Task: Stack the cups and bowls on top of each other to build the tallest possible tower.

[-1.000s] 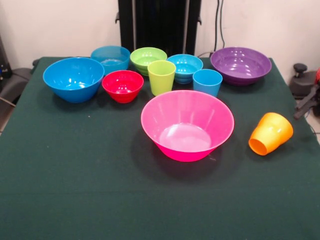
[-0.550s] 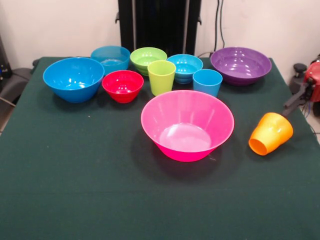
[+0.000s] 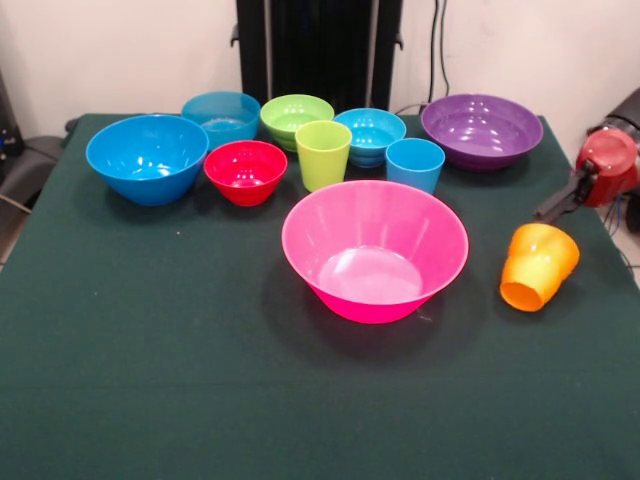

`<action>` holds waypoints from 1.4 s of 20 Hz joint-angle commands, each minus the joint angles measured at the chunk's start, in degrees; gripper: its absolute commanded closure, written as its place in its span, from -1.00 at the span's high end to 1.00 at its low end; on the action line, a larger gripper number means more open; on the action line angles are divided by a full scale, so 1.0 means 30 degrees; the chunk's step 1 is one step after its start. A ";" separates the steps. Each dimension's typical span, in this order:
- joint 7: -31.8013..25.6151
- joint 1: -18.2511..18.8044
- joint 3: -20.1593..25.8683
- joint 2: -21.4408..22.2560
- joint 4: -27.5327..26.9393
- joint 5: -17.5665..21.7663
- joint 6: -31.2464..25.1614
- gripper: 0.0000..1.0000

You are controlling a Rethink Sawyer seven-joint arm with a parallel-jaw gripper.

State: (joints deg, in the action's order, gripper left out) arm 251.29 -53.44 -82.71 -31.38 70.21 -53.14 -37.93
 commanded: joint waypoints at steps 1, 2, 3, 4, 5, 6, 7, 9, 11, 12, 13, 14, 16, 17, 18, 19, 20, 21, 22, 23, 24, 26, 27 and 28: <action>-0.0874 0.1155 0.2550 -0.0869 -0.1805 0.1376 0.0520 1.00; -0.0769 0.1325 0.2421 -0.0992 -0.1974 0.1430 0.0537 1.00; -0.0445 0.1495 0.2117 -0.1276 -0.2223 0.1423 0.0488 1.00; -0.0120 0.1665 0.1812 -0.1560 -0.2471 0.1416 0.0439 1.00; 0.0204 0.1835 0.1507 -0.1844 -0.2719 0.1410 0.0389 1.00; 0.0221 0.1886 0.1440 -0.1910 -0.2748 0.1457 0.0411 1.00; 0.0237 0.1937 0.1372 -0.1977 -0.2776 0.1504 0.0432 1.00; 0.0070 0.1905 0.1513 -0.1870 -0.2613 0.1552 0.0678 1.00; -0.0220 0.1813 0.1703 -0.1665 -0.2413 0.1635 0.0923 1.00; -0.0274 0.1775 0.1765 -0.1585 -0.2357 0.1643 0.0975 1.00; -0.0392 0.1698 0.1906 -0.1440 -0.2271 0.1662 0.1106 1.00; -0.0509 0.1620 0.2046 -0.1295 -0.2184 0.1681 0.1237 1.00; -0.0646 0.1464 0.2271 -0.1019 -0.2087 0.1733 0.1314 1.00; -0.0723 0.1392 0.2347 -0.0871 -0.2047 0.1786 0.1276 1.00; -0.0800 0.1320 0.2423 -0.0723 -0.2007 0.1838 0.1238 1.00; -0.0908 0.1220 0.2562 -0.0489 -0.1904 0.1870 0.1273 1.00; -0.1010 0.1175 0.2684 -0.0304 -0.1861 0.1914 0.1277 1.00; -0.1272 0.1069 0.2868 0.0099 -0.1746 0.1999 0.1080 1.00; -0.1346 0.1033 0.2942 0.0307 -0.1753 0.2038 0.0975 1.00; -0.1425 0.0959 0.3038 0.0638 -0.1761 0.2053 0.0762 1.00; -0.1457 0.0931 0.3081 0.0819 -0.1803 0.2094 0.0616 1.00; -0.1589 0.0868 0.3226 0.1226 -0.1808 0.2207 0.0365 1.00; -0.1668 0.0887 0.3263 0.1396 -0.1848 0.2274 0.0259 1.00; -0.1650 0.0892 0.3267 0.1473 -0.1873 0.2333 0.0169 1.00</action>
State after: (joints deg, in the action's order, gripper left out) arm 251.29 -50.41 -82.11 -29.31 69.60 -48.94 -36.82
